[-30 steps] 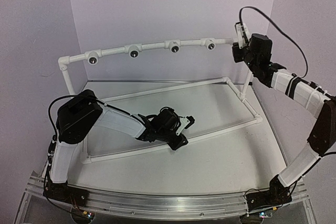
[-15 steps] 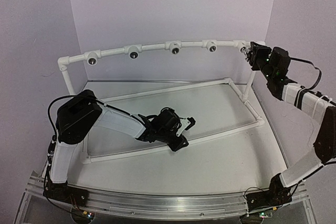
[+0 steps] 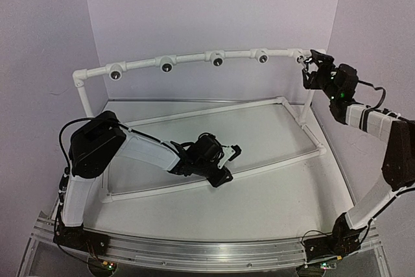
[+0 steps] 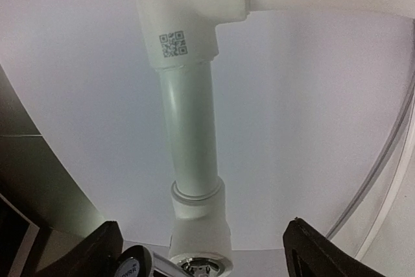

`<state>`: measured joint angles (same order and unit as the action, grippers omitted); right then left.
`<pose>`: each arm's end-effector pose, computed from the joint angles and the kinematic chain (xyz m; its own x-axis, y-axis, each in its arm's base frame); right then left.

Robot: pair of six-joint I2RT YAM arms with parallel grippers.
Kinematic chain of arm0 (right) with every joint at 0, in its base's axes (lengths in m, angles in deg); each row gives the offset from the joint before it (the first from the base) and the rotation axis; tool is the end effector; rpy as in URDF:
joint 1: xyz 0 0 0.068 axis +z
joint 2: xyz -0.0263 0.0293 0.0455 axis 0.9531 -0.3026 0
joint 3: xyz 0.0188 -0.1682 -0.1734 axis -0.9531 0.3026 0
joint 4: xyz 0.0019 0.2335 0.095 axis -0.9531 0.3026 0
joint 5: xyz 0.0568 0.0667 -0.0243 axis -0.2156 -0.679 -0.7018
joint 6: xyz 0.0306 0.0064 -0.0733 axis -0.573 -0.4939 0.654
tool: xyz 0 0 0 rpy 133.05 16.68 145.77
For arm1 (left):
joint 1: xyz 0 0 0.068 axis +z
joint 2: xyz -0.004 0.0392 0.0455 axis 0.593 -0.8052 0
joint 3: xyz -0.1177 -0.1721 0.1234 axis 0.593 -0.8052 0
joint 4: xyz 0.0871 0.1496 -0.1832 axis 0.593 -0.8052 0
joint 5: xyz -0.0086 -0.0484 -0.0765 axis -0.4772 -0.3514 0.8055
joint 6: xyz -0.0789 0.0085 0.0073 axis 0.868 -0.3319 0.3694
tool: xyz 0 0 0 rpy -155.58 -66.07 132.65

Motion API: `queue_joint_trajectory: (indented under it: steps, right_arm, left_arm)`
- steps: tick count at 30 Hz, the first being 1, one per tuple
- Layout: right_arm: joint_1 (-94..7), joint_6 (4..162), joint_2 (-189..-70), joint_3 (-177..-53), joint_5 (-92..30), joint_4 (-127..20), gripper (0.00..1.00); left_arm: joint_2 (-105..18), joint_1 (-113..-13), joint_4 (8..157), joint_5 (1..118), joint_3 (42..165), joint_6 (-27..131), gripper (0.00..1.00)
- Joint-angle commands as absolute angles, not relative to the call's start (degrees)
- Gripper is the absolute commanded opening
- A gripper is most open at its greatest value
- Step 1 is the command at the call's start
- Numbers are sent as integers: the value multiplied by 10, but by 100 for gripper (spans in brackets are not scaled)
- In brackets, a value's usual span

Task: Install the water faucets

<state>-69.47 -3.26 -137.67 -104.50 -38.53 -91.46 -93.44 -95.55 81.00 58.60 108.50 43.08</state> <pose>0.3916 0.0379 0.3345 -0.3145 0.9492 -0.0088 -0.2067 -0.0594 0.9766 0.2242 -0.3923 0.0620 -0.4211 0.6124 -0.6690 0.8758 0.4664 -0.1244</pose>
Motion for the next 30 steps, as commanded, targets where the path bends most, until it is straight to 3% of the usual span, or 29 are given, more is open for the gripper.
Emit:
queue_joint_trajectory:
  steps: [1,4,7,8,9,12,23,30]
  right_arm:
    - [-712,96,-1341,-1061,-406,-844,92]
    - [-712,203,-1327,-1114,-408,-745,92]
    - [-719,165,-1313,-1087,-411,-744,97]
    - [-719,143,-1315,-1085,-419,-746,94]
    - [-738,121,-1324,-1088,-437,-747,81]
    - [-738,126,-1346,-1106,-463,-747,74]
    - [-732,326,-1358,-1146,-500,-713,95]
    - [-731,360,-1351,-1113,-545,-779,98]
  left_arm:
    - [-1032,-958,553,572,1017,479,0]
    - [-1034,-958,550,572,1020,477,0]
    - [-1038,-958,547,573,1026,476,0]
    - [-1038,-958,547,573,1026,476,0]
    - [-1037,-958,547,574,1026,476,0]
    - [-1036,-958,546,574,1025,476,0]
    - [-1038,-958,547,576,1025,475,0]
    - [-1039,-958,546,576,1026,474,0]
